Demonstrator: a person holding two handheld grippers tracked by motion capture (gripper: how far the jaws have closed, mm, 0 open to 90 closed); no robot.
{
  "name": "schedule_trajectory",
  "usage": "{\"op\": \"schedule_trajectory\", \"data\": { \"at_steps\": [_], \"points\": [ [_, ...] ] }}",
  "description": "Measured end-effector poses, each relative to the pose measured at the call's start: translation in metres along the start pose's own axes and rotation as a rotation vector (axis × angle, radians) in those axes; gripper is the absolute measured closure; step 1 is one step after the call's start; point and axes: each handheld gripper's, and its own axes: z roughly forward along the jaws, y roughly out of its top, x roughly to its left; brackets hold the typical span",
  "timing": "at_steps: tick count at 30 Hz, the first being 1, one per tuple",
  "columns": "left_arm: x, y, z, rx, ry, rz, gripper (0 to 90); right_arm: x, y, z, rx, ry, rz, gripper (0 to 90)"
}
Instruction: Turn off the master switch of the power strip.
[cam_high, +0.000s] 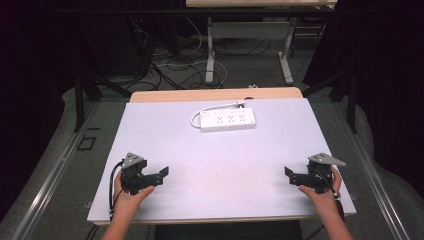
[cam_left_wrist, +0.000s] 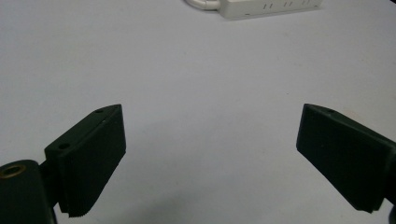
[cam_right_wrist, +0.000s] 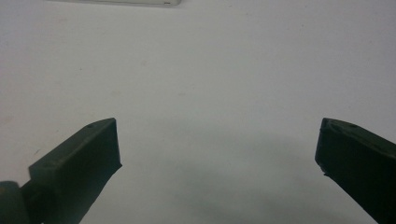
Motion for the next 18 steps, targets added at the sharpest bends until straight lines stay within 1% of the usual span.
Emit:
{"op": "schedule_trajectory", "data": {
  "at_steps": [1, 2, 3, 4, 5, 6, 7, 8, 10, 13, 14, 15, 16, 17, 18],
  "points": [
    [-0.002, 0.000, 0.001, 0.000, -0.005, 0.002, 8.9, 0.001, 0.000, 0.001, -0.029, -0.011, 0.001, 0.0],
    [-0.004, 0.001, 0.001, 0.002, -0.011, 0.008, 9.4, 0.001, 0.000, 0.000, -0.010, -0.008, -0.003, 0.0],
    [-0.006, 0.001, 0.001, 0.002, -0.015, 0.015, 9.4, 0.001, 0.000, 0.000, -0.010, -0.008, -0.003, 0.0],
    [-0.008, 0.002, 0.001, 0.005, -0.013, 0.022, 12.3, 0.001, 0.000, -0.001, -0.009, 0.006, 0.003, 0.0],
    [-0.011, 0.002, 0.001, 0.004, -0.008, 0.030, 12.3, 0.001, 0.000, -0.001, -0.009, 0.006, 0.003, 0.0],
    [-0.013, 0.002, 0.001, -0.003, -0.009, 0.038, 14.9, 0.001, 0.000, -0.001, -0.014, 0.001, 0.007, 0.0],
    [-0.016, 0.002, 0.000, -0.002, -0.011, 0.039, 15.1, 0.001, 0.000, -0.001, -0.009, 0.000, 0.002, 0.0],
    [-0.020, 0.003, 0.000, 0.006, -0.019, 0.049, 15.3, 0.001, 0.000, -0.001, -0.014, 0.003, -0.009, 0.0],
    [-0.022, 0.003, 0.001, 0.002, -0.023, 0.049, 15.8, 0.002, 0.000, -0.001, -0.012, 0.007, 0.003, 0.0],
    [-0.027, 0.003, 0.002, 0.019, -0.035, 0.072, 16.4, 0.003, -0.001, 0.000, -0.009, 0.003, -0.004, 0.0],
    [-0.030, 0.003, 0.002, 0.021, -0.042, 0.067, 18.4, 0.003, -0.001, 0.000, -0.009, 0.006, -0.009, 0.0],
    [-0.032, 0.003, 0.003, 0.020, -0.040, 0.080, 19.9, 0.003, -0.001, 0.000, -0.009, 0.009, -0.010, 0.0],
    [-0.034, 0.003, 0.003, 0.024, -0.046, 0.086, 20.9, 0.003, -0.001, 0.000, -0.008, 0.008, -0.015, 0.0],
    [-0.038, 0.003, 0.004, 0.022, -0.051, 0.102, 21.9, 0.004, -0.001, 0.000, -0.006, 0.007, -0.015, 0.0],
    [-0.038, 0.003, 0.004, 0.022, -0.051, 0.102, 23.2, 0.005, -0.001, 0.001, -0.007, 0.002, -0.010, 0.0]
  ]
}}
